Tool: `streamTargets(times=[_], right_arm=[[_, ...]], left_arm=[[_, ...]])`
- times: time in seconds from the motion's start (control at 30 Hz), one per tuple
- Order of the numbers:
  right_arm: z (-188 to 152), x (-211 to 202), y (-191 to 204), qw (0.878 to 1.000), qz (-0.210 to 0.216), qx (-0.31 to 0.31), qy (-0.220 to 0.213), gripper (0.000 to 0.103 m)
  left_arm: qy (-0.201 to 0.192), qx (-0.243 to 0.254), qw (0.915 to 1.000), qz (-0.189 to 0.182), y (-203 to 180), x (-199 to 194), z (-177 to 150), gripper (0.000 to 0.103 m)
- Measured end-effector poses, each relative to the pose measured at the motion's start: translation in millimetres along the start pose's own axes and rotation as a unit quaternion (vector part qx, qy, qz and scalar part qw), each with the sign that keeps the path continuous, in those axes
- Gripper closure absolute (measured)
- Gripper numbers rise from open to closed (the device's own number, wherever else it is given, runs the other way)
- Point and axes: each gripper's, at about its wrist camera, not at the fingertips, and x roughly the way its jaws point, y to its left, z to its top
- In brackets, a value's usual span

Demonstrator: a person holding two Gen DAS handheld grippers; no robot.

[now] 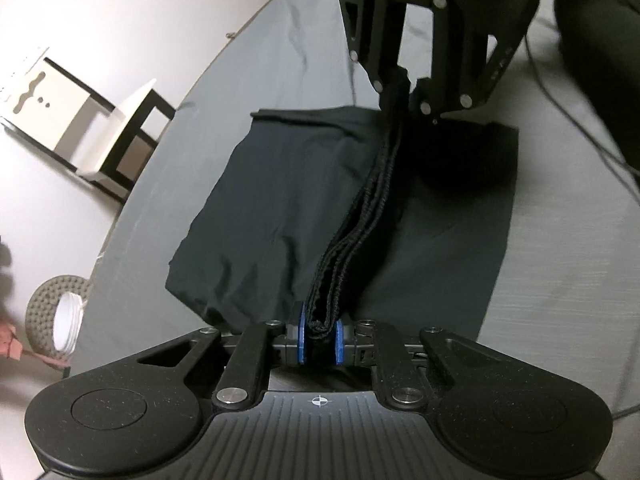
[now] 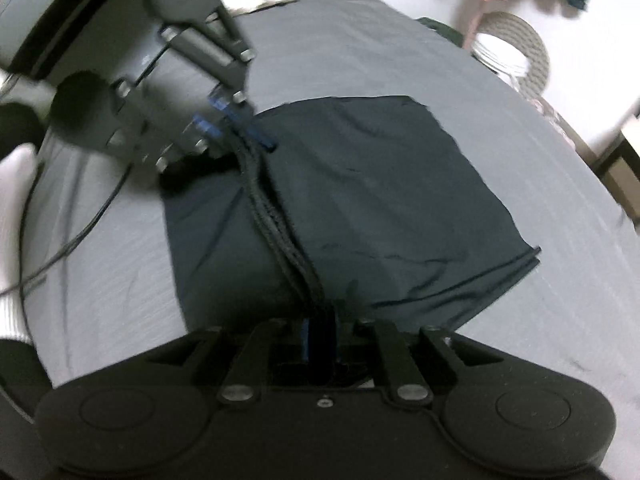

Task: Fold clothes

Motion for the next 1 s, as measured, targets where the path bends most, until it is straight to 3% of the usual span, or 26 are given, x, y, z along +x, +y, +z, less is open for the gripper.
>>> streamTargets(times=[0.07,0.13,0.17,0.4,0.53,0.67,0.73,0.83,0.93,1.0], right_arm=[[-1,1,-6,1.0,0.005,0.022,-0.008,0.089],[-4,0,-11,0.999,0.009,0.039,-0.011,0.084],[-6,-1,-13,0.999,0.007,0.044,-0.013,0.08],[-14,-17,-25,0.995,-0.014,0.086,-0.057,0.066],[-18,-34,-32,0.989,-0.051,0.104,-0.093,0.059],[-20,-51,-27,0.992,-0.04,0.08,-0.088,0.059],[-23,-59,-9,0.996,-0.026,0.026,-0.077,0.059],[-32,-70,32,0.996,-0.007,-0.066,-0.056,0.059],[-39,-71,76,0.99,-0.042,-0.131,-0.027,0.059],[-45,-64,106,0.981,-0.092,-0.173,-0.011,0.059]], left_arm=[[0.006,0.017,0.9996,0.024,-3,4,-1,0.06],[-0.001,0.032,0.9971,0.068,-8,5,-4,0.018],[-0.004,0.037,0.9953,0.089,-10,5,-5,0.012],[-0.007,0.009,0.9948,0.101,-9,-4,-17,0.01],[-0.024,0.009,0.9939,0.107,-20,-20,-23,0.01],[-0.049,0.023,0.9926,0.109,-35,-41,-29,0.01],[-0.072,0.053,0.9909,0.1,-47,-54,-31,0.01],[-0.081,0.143,0.9829,0.084,-71,-66,-34,0.01],[-0.05,0.249,0.962,0.099,-97,-63,-36,0.01],[-0.031,0.292,0.9489,0.116,-109,-57,-35,0.01]])
